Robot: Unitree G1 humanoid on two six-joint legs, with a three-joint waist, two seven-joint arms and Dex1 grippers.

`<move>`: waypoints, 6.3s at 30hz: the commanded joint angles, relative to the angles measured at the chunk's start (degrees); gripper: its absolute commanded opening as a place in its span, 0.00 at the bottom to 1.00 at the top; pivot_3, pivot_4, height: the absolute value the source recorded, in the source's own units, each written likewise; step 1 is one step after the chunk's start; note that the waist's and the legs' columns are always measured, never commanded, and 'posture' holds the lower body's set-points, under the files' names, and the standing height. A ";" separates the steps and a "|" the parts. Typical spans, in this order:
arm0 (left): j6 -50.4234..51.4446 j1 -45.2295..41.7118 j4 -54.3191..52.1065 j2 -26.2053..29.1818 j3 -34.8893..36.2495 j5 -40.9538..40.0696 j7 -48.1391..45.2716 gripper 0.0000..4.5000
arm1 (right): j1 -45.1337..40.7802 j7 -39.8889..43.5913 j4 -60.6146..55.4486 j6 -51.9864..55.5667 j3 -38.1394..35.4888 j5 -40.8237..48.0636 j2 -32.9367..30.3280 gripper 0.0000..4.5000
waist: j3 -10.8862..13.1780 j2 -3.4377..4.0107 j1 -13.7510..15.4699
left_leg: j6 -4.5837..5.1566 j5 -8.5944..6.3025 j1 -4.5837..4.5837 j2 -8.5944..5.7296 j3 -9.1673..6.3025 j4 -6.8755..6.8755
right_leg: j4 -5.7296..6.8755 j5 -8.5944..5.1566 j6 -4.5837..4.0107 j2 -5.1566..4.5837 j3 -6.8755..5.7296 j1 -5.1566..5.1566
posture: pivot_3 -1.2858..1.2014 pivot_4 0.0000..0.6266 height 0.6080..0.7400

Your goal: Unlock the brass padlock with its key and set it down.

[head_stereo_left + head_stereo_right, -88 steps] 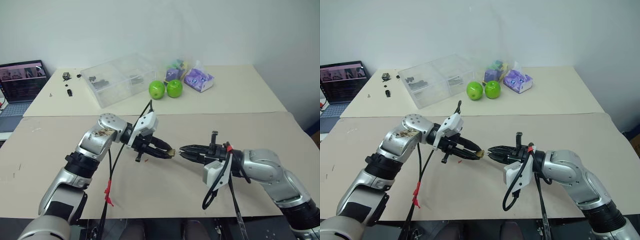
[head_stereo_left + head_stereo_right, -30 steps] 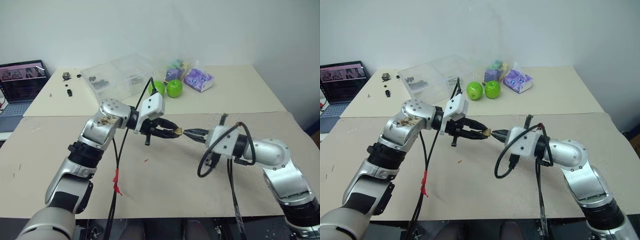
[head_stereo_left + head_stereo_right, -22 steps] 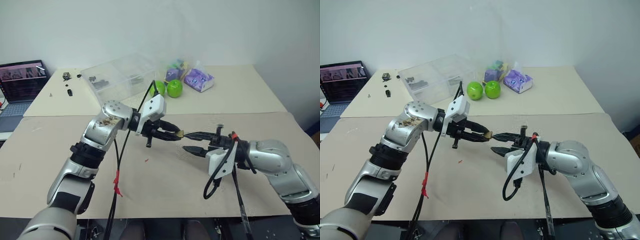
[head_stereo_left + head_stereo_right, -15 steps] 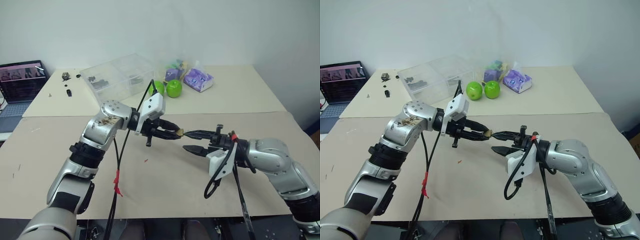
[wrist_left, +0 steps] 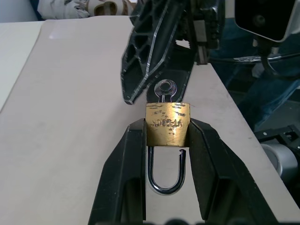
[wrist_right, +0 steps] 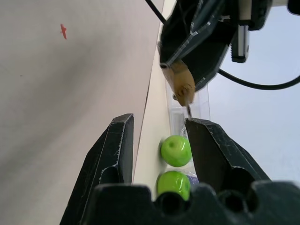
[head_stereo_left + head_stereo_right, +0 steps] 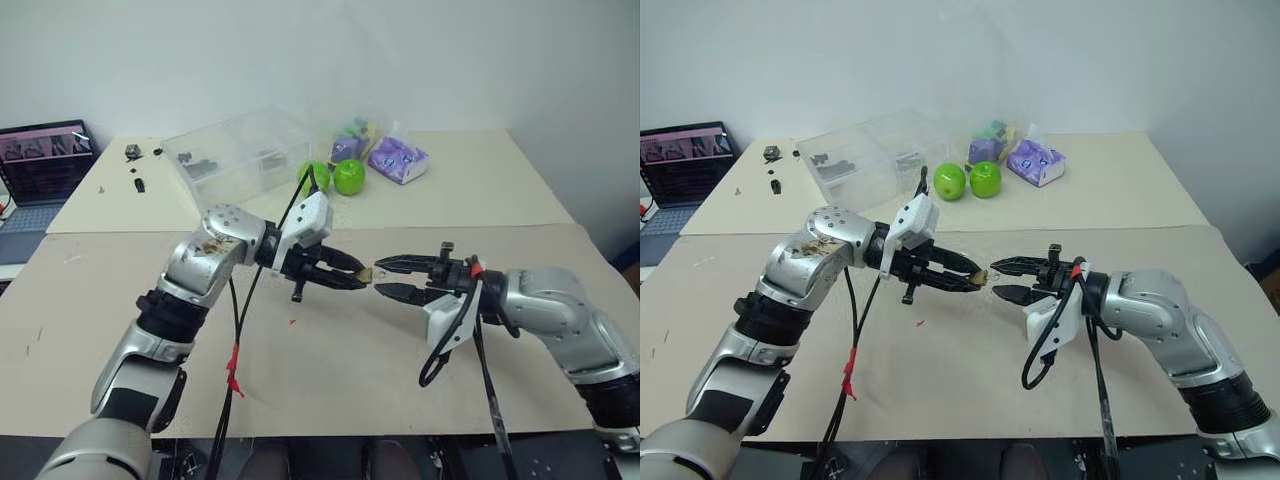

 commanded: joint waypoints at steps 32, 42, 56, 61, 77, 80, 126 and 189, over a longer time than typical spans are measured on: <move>-4.35 2.17 -0.01 1.38 -1.49 1.44 -0.87 0.18 | 1.30 -1.53 -2.61 -7.03 0.86 0.30 2.09 0.49 | 0.00 0.00 0.13 | 0.00 0.00 0.01 0.00 0.00 0.00 | -0.03 -0.02 -0.04 0.02 0.04 0.05 | 0.52 0.24 1.00; -2.82 2.28 -0.42 1.53 -2.41 1.12 -1.55 0.18 | -0.95 -1.54 -0.66 -8.28 2.76 -1.36 3.99 0.49 | 0.00 0.01 0.10 | 0.00 0.00 0.02 0.00 0.00 0.01 | -0.02 -0.02 -0.04 0.03 0.04 0.05 | 0.52 0.24 1.00; -3.28 1.56 -0.21 1.86 -3.01 1.72 -2.14 0.18 | -0.14 -2.26 1.67 -10.16 2.99 -2.68 4.25 0.49 | 0.00 0.01 0.09 | 0.00 0.00 0.02 0.00 0.00 0.01 | -0.02 -0.01 -0.04 0.03 0.04 0.05 | 0.52 0.24 1.00; -3.22 1.27 -0.17 1.96 -2.89 1.69 -2.18 0.18 | 1.42 -2.67 3.28 -12.08 2.52 -2.98 3.01 0.49 | 0.00 0.01 0.12 | 0.00 0.00 0.02 0.00 0.00 0.01 | -0.02 -0.01 -0.04 0.03 0.04 0.05 | 0.52 0.24 1.00; -3.23 1.17 -0.47 1.84 -2.63 1.66 -2.27 0.18 | -3.05 -1.69 1.72 -8.50 4.63 -2.21 5.75 0.49 | 0.00 0.01 -0.09 | 0.00 0.00 0.02 0.01 0.00 0.01 | -0.01 -0.01 -0.05 0.04 0.06 0.05 | 0.52 0.24 1.00; -3.33 1.08 -0.26 1.78 -2.67 1.70 -2.33 0.18 | -3.49 -1.52 1.29 -7.65 5.15 -2.36 6.46 0.49 | 0.00 0.01 -0.06 | 0.00 0.00 0.02 0.01 0.00 0.01 | -0.01 -0.01 -0.05 0.04 0.06 0.05 | 0.52 0.24 1.00; -2.61 1.01 -0.46 1.88 -2.70 1.36 -2.64 0.94 | -1.92 -1.37 -0.38 -7.26 4.53 -1.22 6.67 0.03 | 0.00 0.02 -0.03 | 0.00 0.00 0.02 0.01 0.00 0.01 | -0.01 -0.01 -0.05 0.05 0.06 0.05 | 0.52 0.24 1.00; -2.47 6.27 -2.85 -3.97 10.37 -4.35 19.24 0.61 | -9.08 13.38 -6.30 67.92 -6.63 44.61 0.61 0.03 | 0.07 0.11 0.34 | 0.16 -0.10 -0.01 0.23 -0.05 0.08 | -0.58 0.15 -0.52 0.27 -0.03 0.29 | 0.52 0.24 1.00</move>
